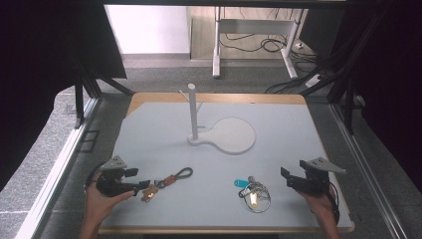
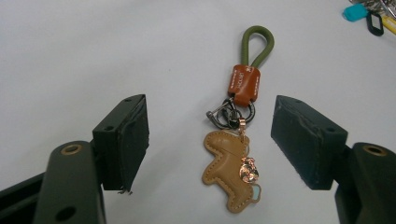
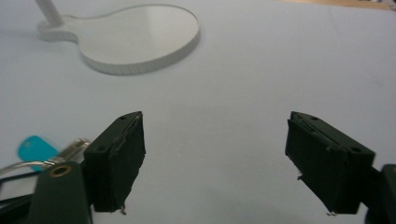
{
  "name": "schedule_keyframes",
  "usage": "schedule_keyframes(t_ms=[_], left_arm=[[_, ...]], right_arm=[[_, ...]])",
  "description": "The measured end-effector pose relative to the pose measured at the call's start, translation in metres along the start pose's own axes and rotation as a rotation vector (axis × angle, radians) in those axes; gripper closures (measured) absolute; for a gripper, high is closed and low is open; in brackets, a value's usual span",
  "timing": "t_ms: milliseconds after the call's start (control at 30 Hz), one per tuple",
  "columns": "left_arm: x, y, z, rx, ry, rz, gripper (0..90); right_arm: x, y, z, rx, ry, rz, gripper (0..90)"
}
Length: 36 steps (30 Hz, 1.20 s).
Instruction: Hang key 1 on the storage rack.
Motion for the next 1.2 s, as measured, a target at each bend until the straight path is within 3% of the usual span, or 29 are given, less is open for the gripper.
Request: schedule_keyframes(t_ms=[333, 467, 600, 900, 1000, 1200], left_arm=[[0.002, 0.002, 0.002, -0.013, -0.007, -0.002, 28.4], [0.002, 0.002, 0.004, -0.012, -0.009, -0.003, 28.8], [-0.002, 0.000, 0.004, -0.012, -0.012, -0.008, 30.5], [-0.003, -0.004, -0.005, -0.015, -0.032, 0.019, 31.8], [-0.005, -0.011, -0.010, 0.017, -0.026, 0.018, 31.5], [-0.003, -0.027, -0.007, 0.044, -0.019, -0.002, 31.4]], right_arm=[[-0.010, 0.004, 0.004, -0.009, 0.009, 0.004, 32.0], [-0.011, 0.006, 0.004, 0.001, -0.014, -0.008, 31.8], [-0.010, 0.008, 0.003, 0.015, -0.002, 0.002, 31.5], [-0.020, 0.009, 0.008, -0.010, -0.013, -0.032, 32.2], [-0.019, 0.006, 0.010, -0.031, -0.029, -0.026, 31.9], [-0.022, 0.008, 0.007, -0.017, -0.041, -0.020, 31.5]])
Point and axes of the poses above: each handheld gripper's, and its own axes: z roughly backward along the jaws, y roughly out of its underside, x roughly to its left, the point moved 3 cm from there along -z, roughly forward along the jaws, and after that the axes turned 8 degrees about -z, right-handed, at the moved point
